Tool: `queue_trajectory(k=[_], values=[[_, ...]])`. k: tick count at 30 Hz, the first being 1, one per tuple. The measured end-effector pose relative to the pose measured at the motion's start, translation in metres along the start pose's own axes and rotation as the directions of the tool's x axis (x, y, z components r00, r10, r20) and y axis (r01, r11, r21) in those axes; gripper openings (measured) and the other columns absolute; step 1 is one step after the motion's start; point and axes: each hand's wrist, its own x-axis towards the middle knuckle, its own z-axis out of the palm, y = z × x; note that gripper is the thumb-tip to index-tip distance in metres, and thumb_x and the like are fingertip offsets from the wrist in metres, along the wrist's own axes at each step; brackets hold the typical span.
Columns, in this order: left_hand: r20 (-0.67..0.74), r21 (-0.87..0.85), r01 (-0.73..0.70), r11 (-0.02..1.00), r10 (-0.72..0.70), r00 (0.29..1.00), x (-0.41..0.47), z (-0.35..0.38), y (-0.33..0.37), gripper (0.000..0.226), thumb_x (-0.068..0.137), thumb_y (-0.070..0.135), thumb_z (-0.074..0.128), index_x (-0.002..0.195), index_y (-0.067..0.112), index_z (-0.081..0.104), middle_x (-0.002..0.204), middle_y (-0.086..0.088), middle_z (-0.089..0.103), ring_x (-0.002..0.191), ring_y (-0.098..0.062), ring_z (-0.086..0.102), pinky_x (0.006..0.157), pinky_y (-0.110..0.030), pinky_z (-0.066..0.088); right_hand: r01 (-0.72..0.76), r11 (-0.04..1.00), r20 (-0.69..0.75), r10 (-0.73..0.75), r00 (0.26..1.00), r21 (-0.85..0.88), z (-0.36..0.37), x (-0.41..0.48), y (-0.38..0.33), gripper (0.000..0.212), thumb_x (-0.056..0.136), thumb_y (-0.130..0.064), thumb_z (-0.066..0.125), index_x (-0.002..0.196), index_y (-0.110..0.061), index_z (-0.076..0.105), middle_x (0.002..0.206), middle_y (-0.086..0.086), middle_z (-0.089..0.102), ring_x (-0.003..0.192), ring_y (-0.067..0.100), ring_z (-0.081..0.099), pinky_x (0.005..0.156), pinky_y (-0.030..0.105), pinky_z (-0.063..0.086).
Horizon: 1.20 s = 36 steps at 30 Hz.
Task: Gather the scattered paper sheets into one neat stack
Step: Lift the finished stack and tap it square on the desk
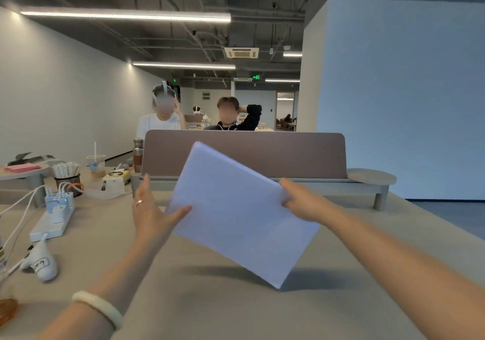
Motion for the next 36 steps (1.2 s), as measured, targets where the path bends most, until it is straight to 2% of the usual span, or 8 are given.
queue_trajectory(k=[4,7,9,12,16,21,25,36], values=[[0.426,-0.226,0.230,0.947,-0.117,0.897,-0.011,0.005,-0.008,0.055,0.076,0.017,0.076,0.125,0.016,0.050,0.120,-0.003,0.061,0.104,-0.021,0.060,0.076,-0.030,0.050,0.121,0.951,0.167,-0.075,0.983,-0.286,-0.009,0.006,-0.032,0.015,0.090,0.001,0.040,0.091,-0.013,0.034,0.097,0.005,0.042,0.086,0.022,0.040,0.067,0.030,0.030],[0.449,-0.303,0.268,0.915,-0.111,0.887,-0.030,0.013,-0.021,0.029,0.082,0.013,0.070,0.110,0.013,0.061,0.100,0.001,0.069,0.096,-0.021,0.065,0.066,-0.024,0.048,0.156,0.946,0.237,-0.089,0.967,-0.285,-0.001,0.007,-0.032,0.016,0.089,-0.004,0.049,0.093,-0.017,0.040,0.100,0.004,0.047,0.087,0.019,0.040,0.062,0.029,0.030],[0.445,-0.317,0.281,0.906,-0.119,0.887,-0.036,0.015,-0.024,0.021,0.085,0.015,0.067,0.106,0.014,0.063,0.099,0.001,0.071,0.095,-0.021,0.066,0.067,-0.025,0.049,0.071,0.991,0.197,-0.047,0.979,-0.117,-0.007,0.007,-0.016,0.018,0.084,-0.013,0.064,0.096,-0.017,0.051,0.098,-0.001,0.051,0.088,0.017,0.047,0.058,0.023,0.034],[0.472,-0.310,0.286,0.907,-0.115,0.874,-0.036,0.015,-0.024,0.023,0.087,0.015,0.065,0.110,0.016,0.062,0.101,0.002,0.071,0.094,-0.019,0.068,0.067,-0.025,0.050,-0.163,0.916,0.116,0.129,0.985,0.366,-0.017,-0.005,0.028,0.039,0.075,-0.031,0.076,0.109,-0.019,0.060,0.101,-0.004,0.062,0.093,0.011,0.059,0.071,0.021,0.046],[0.475,-0.344,0.287,0.894,-0.098,0.875,-0.037,0.015,-0.023,0.021,0.088,0.015,0.063,0.106,0.025,0.060,0.097,0.009,0.071,0.086,-0.010,0.069,0.064,-0.022,0.050,-0.222,0.556,0.147,0.177,0.973,0.801,0.028,-0.040,0.082,0.065,0.063,-0.036,0.080,0.121,-0.021,0.057,0.115,0.001,0.069,0.108,0.018,0.065,0.101,0.040,0.048],[0.402,-0.387,0.274,0.880,-0.106,0.909,-0.048,0.021,-0.019,0.013,0.092,0.015,0.057,0.103,0.023,0.058,0.097,0.004,0.069,0.089,-0.017,0.066,0.065,-0.026,0.049,-0.194,0.420,0.048,0.334,0.941,0.887,0.111,-0.049,0.067,0.052,0.070,-0.032,0.070,0.118,-0.014,0.056,0.115,0.007,0.068,0.101,0.024,0.067,0.090,0.042,0.054],[0.336,-0.458,0.198,0.866,-0.037,0.941,-0.042,0.019,-0.008,0.024,0.093,0.015,0.055,0.116,0.020,0.053,0.103,0.004,0.066,0.091,-0.014,0.064,0.064,-0.025,0.049,-0.076,0.436,-0.103,0.373,0.922,0.897,0.097,-0.039,0.056,0.020,0.089,-0.016,0.061,0.109,-0.017,0.058,0.107,0.005,0.069,0.097,0.025,0.066,0.091,0.046,0.052],[0.363,-0.454,0.248,0.856,-0.076,0.929,-0.058,0.035,-0.026,0.041,0.083,0.034,0.060,0.121,0.023,0.051,0.111,-0.002,0.065,0.099,-0.021,0.065,0.079,-0.038,0.053,-0.065,0.382,-0.087,0.368,0.926,0.922,0.108,-0.048,0.058,0.047,0.069,-0.025,0.064,0.113,-0.012,0.057,0.106,0.009,0.070,0.095,0.028,0.068,0.084,0.044,0.054]])
